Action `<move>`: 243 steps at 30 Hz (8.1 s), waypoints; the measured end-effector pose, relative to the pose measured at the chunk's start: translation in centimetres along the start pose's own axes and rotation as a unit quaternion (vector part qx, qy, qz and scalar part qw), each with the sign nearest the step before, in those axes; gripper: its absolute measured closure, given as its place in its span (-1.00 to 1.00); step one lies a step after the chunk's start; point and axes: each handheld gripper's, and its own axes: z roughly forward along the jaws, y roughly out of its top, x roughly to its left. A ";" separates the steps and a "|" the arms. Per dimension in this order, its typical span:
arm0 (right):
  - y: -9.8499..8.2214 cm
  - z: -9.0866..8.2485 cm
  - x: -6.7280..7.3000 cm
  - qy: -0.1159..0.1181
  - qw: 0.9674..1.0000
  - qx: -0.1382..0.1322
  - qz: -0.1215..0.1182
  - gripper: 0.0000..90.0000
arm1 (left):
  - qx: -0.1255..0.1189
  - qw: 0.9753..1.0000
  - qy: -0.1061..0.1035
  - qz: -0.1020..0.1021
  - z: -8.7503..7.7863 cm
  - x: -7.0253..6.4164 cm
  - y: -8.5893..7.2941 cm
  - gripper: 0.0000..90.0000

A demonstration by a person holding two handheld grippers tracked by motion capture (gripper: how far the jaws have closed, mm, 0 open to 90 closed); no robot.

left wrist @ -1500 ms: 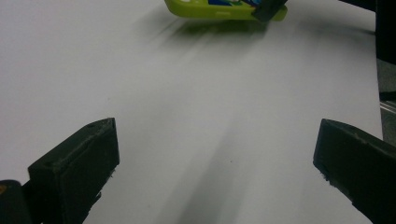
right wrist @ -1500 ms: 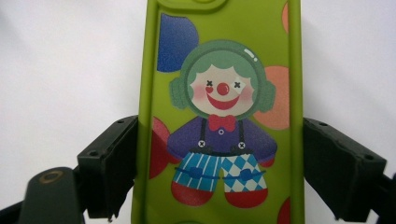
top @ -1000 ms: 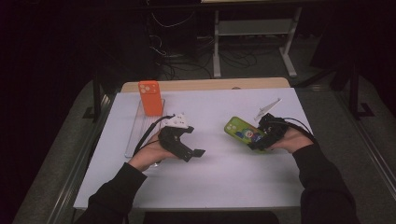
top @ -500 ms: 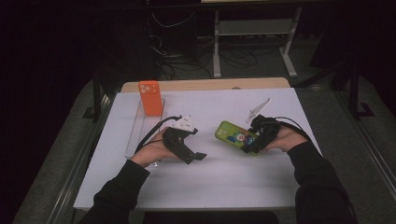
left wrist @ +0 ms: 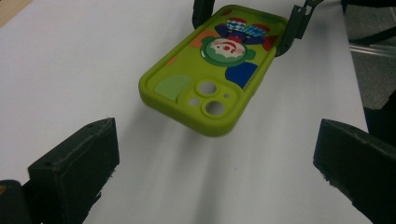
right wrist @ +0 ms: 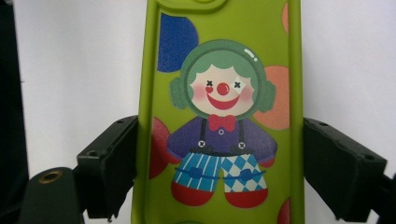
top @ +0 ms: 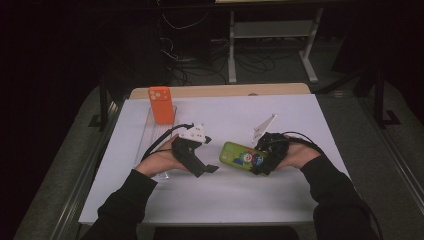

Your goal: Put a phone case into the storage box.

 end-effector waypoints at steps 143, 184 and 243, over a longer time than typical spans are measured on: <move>-4.0 2.1 5.9 -0.314 0.936 -0.155 0.028 -1.00 | 0.079 0.984 0.107 -0.120 1.8 0.3 0.1 -0.65; -2.7 4.1 7.6 -0.483 0.844 -0.052 -0.228 -1.00 | 0.084 0.985 0.085 -0.121 2.0 0.2 0.0 -0.65; 1.4 8.6 9.9 -0.518 0.765 -0.037 -0.380 0.64 | 0.093 0.987 0.081 -0.103 1.8 0.3 0.3 -0.65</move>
